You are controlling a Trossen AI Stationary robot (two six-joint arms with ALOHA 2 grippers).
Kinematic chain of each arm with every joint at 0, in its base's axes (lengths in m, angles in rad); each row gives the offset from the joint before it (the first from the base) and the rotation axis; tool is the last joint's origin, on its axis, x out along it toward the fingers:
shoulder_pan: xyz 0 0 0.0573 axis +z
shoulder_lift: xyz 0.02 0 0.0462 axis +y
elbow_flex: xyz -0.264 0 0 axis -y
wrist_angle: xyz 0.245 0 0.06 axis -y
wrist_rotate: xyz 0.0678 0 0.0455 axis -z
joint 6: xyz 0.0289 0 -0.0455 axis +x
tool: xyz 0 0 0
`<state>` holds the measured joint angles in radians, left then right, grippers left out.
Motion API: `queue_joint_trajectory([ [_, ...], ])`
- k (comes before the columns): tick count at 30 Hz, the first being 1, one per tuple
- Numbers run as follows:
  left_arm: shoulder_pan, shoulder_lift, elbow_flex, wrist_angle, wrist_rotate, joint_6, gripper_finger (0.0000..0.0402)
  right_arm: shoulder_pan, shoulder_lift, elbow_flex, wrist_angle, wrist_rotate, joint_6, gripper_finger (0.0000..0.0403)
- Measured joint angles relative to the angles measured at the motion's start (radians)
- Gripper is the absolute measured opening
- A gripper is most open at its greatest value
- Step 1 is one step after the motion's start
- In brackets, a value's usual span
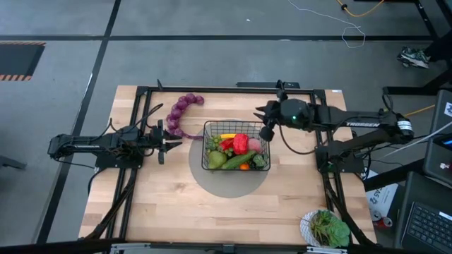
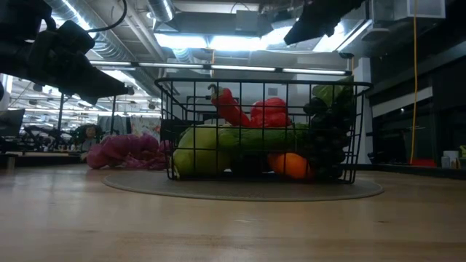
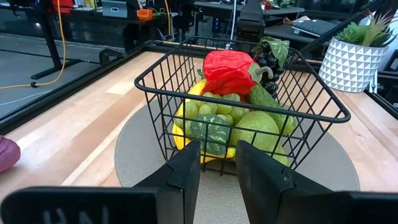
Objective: Build produce basket
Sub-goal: Put the purple garlic into the wire basket
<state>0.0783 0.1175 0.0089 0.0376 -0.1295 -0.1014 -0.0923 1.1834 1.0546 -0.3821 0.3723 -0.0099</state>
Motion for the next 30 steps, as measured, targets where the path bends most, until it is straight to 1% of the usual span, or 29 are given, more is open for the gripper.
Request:
queue_joint_trajectory([
  [3,0.0,0.0,0.0,0.0,0.0,0.0,0.0096,0.003,-0.001,0.0,0.033,-0.001,0.0,0.0094],
  [7,0.0,0.0,0.0,0.0,0.0,0.0,0.0096,-0.015,0.035,0.0,0.161,-0.003,-0.023,0.0094],
  [14,0.0,0.0,0.0,0.0,0.0,0.0,0.0096,-0.082,0.167,0.0,0.461,-0.142,-0.073,0.0094],
  [16,0.0,0.0,0.0,0.0,0.0,0.0,0.0096,-0.11,0.223,0.027,0.485,-0.179,-0.07,0.0094],
  [18,0.0,0.0,0.0,0.0,0.0,0.0,0.0096,-0.14,0.287,0.085,0.474,-0.206,-0.059,0.0094],
  [21,0.0,0.0,0.0,0.0,0.0,0.0,0.0096,-0.187,0.401,0.218,0.427,-0.261,-0.046,0.0094],
  [26,0.0,0.0,0.0,0.0,0.0,0.0,0.0096,-0.249,0.621,0.5,0.279,-0.371,-0.046,0.0094],
  [30,0.0,0.0,0.0,0.0,0.0,0.0,0.0096,-0.286,0.798,0.733,0.213,-0.453,-0.046,0.0094],
])
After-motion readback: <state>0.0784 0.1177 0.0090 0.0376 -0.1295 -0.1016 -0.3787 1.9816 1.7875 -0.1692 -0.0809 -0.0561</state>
